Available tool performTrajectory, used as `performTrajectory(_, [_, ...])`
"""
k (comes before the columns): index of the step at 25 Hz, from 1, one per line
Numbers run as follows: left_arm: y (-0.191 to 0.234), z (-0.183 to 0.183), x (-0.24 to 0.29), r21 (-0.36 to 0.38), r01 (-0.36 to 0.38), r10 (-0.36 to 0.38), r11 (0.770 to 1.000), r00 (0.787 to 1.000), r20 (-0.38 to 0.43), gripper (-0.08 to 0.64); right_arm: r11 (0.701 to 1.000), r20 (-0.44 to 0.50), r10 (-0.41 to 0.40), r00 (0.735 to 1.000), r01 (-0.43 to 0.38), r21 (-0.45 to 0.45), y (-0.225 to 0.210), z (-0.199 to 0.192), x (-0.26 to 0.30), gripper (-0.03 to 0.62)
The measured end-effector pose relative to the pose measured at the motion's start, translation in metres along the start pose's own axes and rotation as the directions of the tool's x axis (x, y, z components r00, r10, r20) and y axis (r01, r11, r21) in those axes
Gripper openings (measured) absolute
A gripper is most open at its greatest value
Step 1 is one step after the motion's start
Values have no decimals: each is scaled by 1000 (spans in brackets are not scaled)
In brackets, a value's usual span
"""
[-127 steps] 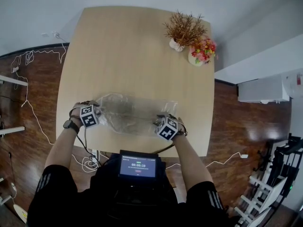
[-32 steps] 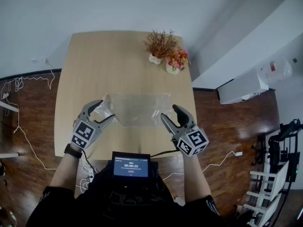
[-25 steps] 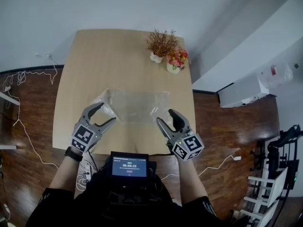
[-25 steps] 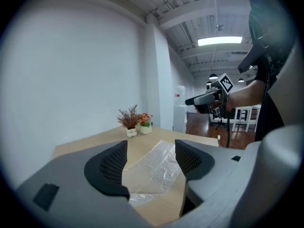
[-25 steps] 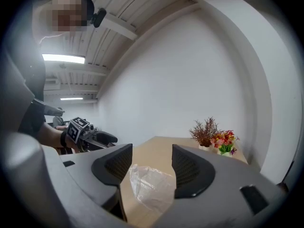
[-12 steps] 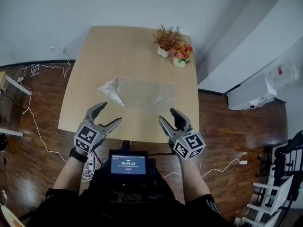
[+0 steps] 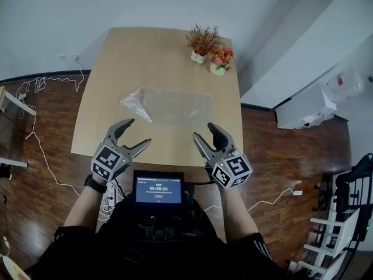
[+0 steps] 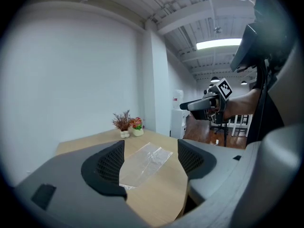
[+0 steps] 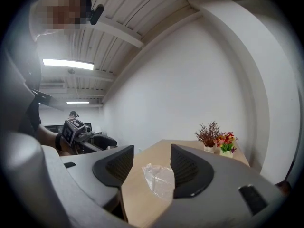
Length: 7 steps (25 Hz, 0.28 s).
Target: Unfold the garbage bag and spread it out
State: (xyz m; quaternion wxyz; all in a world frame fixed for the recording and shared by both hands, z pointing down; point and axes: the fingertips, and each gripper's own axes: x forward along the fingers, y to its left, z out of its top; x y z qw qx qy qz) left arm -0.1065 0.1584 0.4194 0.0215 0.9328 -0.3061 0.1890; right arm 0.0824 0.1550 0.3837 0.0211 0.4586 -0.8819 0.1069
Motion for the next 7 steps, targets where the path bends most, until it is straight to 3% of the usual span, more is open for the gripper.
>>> performTrajectory(7, [4,8,-1,14,11,-11,1000,1000,26,357,1000,8,-16,1000,16,-15,4,7,-2,264])
